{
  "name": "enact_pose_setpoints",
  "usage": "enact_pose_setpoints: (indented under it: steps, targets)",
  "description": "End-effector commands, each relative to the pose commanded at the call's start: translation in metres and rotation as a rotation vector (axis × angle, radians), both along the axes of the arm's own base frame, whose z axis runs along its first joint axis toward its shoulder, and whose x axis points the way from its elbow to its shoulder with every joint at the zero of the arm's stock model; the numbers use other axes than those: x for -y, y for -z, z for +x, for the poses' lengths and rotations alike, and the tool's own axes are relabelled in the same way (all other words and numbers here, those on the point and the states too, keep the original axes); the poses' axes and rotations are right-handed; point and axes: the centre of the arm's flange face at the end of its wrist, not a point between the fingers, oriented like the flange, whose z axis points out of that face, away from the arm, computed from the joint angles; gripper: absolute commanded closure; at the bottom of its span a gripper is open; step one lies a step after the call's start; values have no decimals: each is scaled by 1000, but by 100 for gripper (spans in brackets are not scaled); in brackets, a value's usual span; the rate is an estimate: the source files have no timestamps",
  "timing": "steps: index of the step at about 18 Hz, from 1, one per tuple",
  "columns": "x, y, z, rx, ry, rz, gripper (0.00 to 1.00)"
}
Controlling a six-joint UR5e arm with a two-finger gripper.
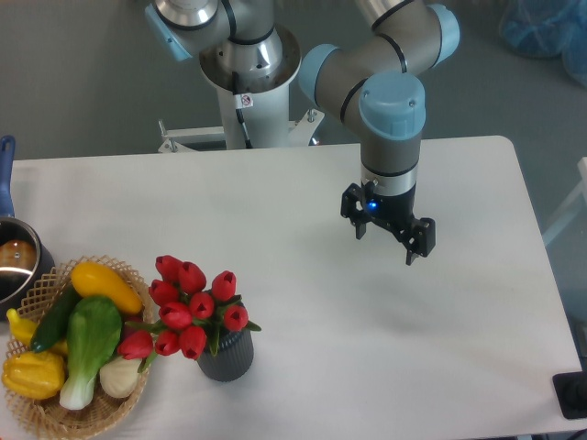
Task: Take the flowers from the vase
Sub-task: 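Open the gripper and move it toward the red tulips in the vase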
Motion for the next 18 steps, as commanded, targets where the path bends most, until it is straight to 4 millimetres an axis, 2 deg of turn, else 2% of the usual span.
enact_pose_setpoints:
  steps: [6, 9, 13, 16, 18]
  targets:
    - [-1, -3, 4, -2, 4, -1, 0]
    - [-8, -3, 19, -4, 26, 3, 0]
    - [-22, 13, 42, 43, 61, 27, 0]
    - [-19, 37, 55, 89, 73, 8, 0]
    - [-21, 45, 55, 96, 72, 11, 0]
